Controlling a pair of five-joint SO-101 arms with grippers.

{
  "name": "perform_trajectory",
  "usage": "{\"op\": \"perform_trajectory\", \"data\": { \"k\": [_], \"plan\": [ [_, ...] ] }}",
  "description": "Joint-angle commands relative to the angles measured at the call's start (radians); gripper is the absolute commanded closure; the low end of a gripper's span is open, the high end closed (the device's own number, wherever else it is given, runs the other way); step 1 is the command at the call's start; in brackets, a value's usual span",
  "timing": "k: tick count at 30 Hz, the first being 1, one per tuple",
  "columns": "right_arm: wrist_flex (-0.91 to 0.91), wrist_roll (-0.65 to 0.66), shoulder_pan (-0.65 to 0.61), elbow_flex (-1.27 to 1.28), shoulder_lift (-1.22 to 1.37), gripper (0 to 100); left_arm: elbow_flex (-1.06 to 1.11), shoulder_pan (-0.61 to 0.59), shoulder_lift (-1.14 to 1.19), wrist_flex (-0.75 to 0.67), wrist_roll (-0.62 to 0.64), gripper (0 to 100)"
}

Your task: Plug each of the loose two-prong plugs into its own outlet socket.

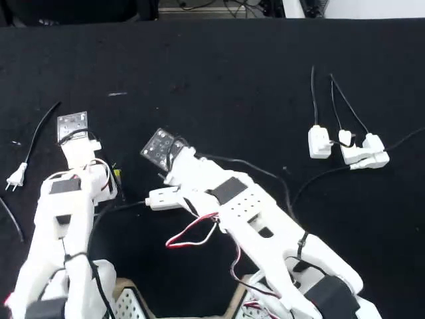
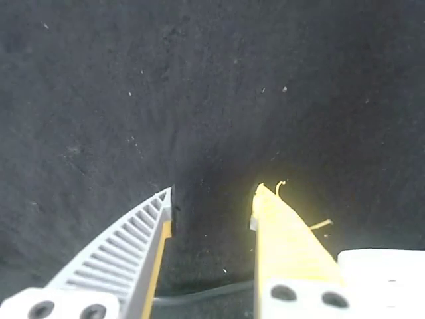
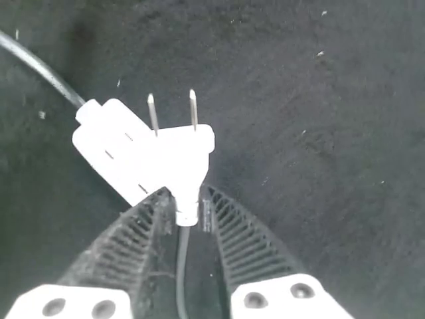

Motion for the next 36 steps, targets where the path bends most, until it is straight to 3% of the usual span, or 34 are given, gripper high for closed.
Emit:
{"op": "perform_trajectory", "data": {
  "k": [1,8,13,19,23,36],
  "plan": [
    [-0.08,-0.025,-0.018,0.004,-0.004,98.8,0.015,-0.002,-0.1,-0.012,0.029,81],
    [-0.311,-0.026,-0.046,0.122,-0.005,98.8,0.111,-0.002,-0.313,-0.012,0.11,81],
    [-0.315,-0.026,-0.13,0.125,0.002,98.8,0.206,0.07,-0.557,0.026,0.107,81],
    [-0.319,-0.026,-0.141,0.133,0.002,98.8,0.263,0.163,-0.856,0.184,0.064,81],
    [-0.322,-0.026,-0.15,0.143,-0.005,98.8,0.315,0.174,-0.997,0.213,0.058,81],
    [-0.322,-0.026,-0.158,0.142,-0.005,98.8,0.369,0.18,-1.155,0.272,0.058,81]
  ]
}}
